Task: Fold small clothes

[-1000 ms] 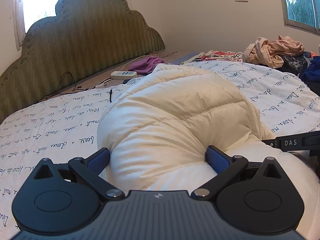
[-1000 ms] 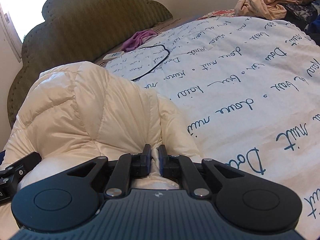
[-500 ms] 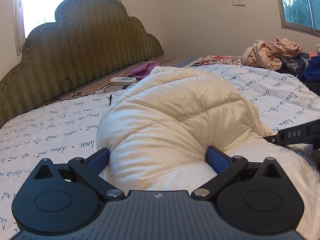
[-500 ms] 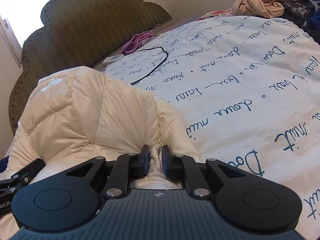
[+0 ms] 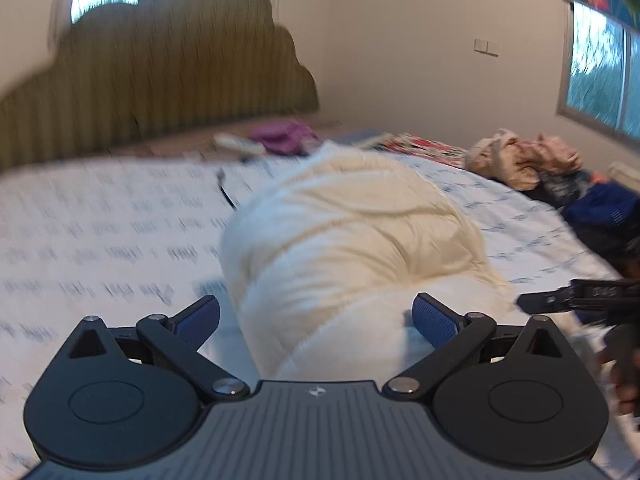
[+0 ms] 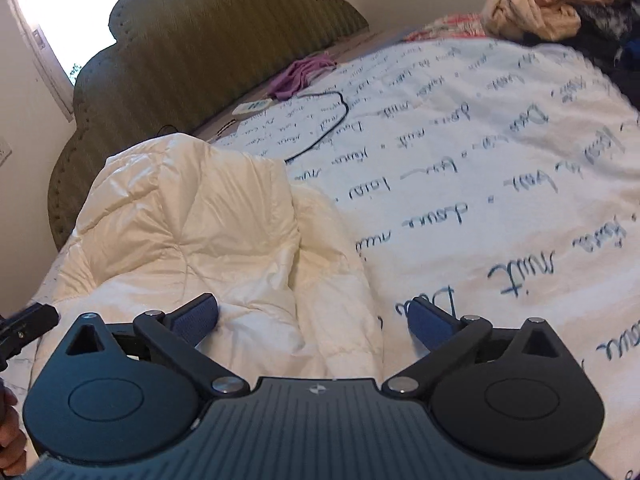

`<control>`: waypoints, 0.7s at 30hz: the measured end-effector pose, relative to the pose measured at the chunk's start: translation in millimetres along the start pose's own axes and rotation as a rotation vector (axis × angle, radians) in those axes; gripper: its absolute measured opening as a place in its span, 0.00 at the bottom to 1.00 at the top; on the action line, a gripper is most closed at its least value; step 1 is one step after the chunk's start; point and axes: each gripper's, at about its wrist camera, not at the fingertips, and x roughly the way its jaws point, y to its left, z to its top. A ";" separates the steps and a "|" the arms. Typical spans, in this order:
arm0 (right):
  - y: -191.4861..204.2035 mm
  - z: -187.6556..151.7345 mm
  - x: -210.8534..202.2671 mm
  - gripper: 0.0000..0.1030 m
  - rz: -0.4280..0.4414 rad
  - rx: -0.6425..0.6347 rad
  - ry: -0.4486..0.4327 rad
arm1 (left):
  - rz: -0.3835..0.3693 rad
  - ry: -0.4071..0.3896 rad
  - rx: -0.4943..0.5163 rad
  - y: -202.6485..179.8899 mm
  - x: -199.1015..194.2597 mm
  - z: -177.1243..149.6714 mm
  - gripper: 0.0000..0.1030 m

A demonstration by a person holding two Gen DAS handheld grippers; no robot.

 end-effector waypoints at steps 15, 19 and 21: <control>11.1 -18.0 41.4 0.77 0.368 0.135 0.130 | -0.337 0.191 -0.529 70.9 45.3 -22.4 1.00; 33.4 -20.9 56.5 0.72 0.375 0.142 0.118 | -0.205 0.086 -0.415 79.5 35.9 -3.8 1.00; 47.1 -20.2 64.2 0.72 0.360 0.134 0.091 | -0.103 0.012 -0.316 81.3 29.6 13.1 1.00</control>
